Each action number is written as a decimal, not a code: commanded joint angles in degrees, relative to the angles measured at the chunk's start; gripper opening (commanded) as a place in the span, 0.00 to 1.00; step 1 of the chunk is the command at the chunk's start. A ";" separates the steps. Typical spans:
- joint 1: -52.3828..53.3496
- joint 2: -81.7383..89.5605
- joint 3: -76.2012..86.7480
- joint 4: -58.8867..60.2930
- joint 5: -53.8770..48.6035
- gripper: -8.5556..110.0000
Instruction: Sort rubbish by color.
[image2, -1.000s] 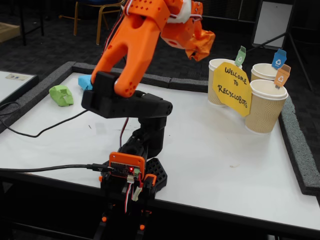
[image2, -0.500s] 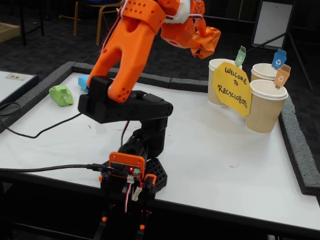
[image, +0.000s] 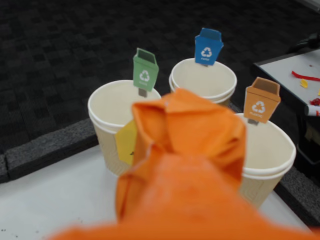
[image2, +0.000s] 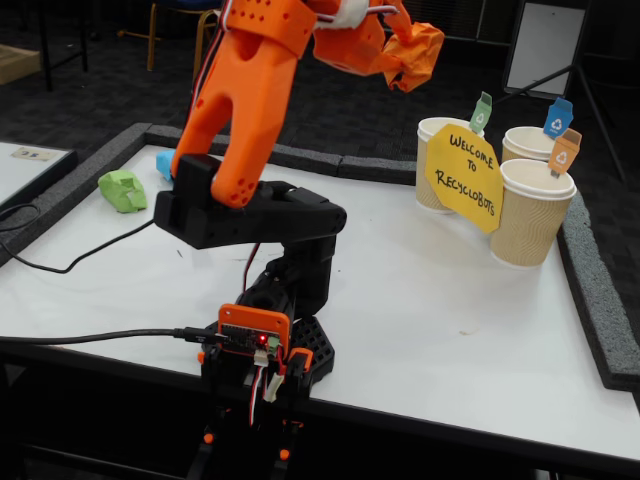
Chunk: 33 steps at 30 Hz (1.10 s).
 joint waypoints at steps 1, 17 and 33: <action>1.41 0.44 -5.80 0.00 0.26 0.07; 3.16 0.44 -5.45 0.18 0.26 0.07; 7.38 -8.61 -2.55 -6.24 0.26 0.07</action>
